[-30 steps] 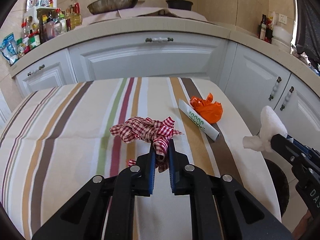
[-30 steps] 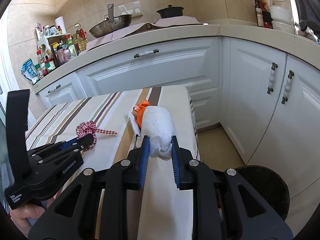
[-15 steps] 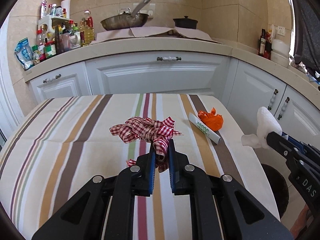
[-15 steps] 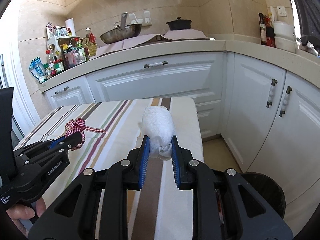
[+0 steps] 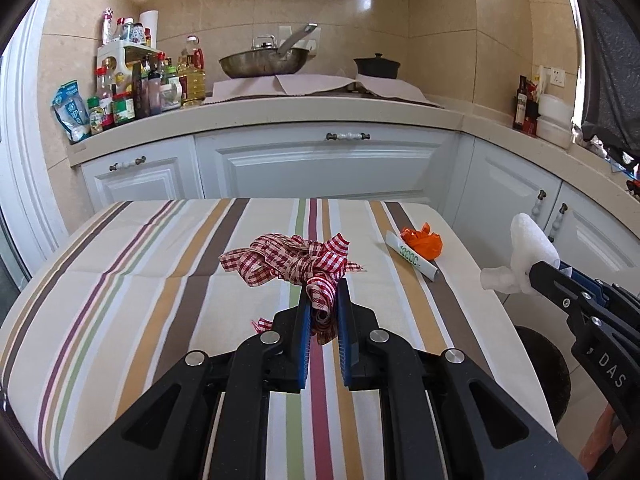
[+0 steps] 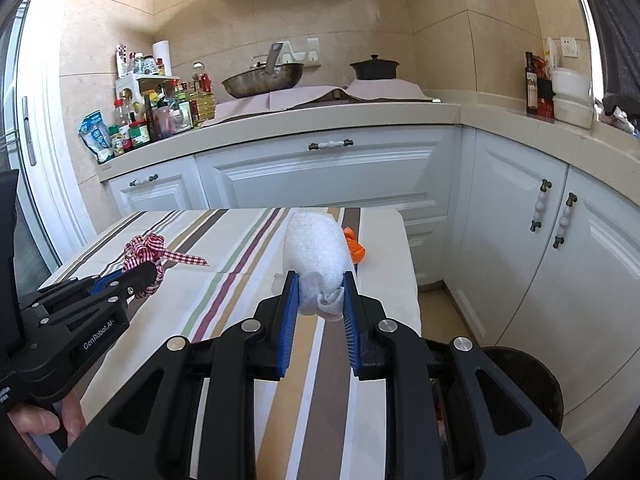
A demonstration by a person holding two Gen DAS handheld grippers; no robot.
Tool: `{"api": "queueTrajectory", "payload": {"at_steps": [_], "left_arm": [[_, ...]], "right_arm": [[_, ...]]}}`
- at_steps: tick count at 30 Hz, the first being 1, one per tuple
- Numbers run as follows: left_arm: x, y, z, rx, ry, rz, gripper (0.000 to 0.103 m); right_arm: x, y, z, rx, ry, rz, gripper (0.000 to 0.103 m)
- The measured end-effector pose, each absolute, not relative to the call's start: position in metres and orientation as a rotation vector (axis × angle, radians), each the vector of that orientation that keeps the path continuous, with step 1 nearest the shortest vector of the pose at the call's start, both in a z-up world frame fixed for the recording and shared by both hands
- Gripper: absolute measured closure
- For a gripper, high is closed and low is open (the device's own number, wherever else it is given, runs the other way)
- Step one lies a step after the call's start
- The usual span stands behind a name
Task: Collect trash
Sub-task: 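Carry the ribbon and tissue over the black bin, then open both tools over the black bin to drop ribbon and tissue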
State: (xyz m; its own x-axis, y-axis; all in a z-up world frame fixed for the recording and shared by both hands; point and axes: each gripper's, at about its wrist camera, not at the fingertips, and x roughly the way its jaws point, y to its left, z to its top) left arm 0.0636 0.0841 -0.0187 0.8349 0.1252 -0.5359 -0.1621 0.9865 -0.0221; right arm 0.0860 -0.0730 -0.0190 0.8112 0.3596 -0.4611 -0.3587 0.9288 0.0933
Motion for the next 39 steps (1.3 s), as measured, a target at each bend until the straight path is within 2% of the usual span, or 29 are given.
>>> {"api": "queueTrajectory", "payload": {"at_steps": [18, 39], "left_arm": [[0.025, 0.055, -0.002, -0.058, 0.512, 0.078, 0.091], [0.035, -0.05, 0.005, 0.01, 0.485, -0.173, 0.091]], "right_arm": [[0.035, -0.109, -0.001, 0.002, 0.434, 0.307, 0.082], [0.013, -0.213, -0.006, 0.063, 0.418, 0.056, 0.082]]}}
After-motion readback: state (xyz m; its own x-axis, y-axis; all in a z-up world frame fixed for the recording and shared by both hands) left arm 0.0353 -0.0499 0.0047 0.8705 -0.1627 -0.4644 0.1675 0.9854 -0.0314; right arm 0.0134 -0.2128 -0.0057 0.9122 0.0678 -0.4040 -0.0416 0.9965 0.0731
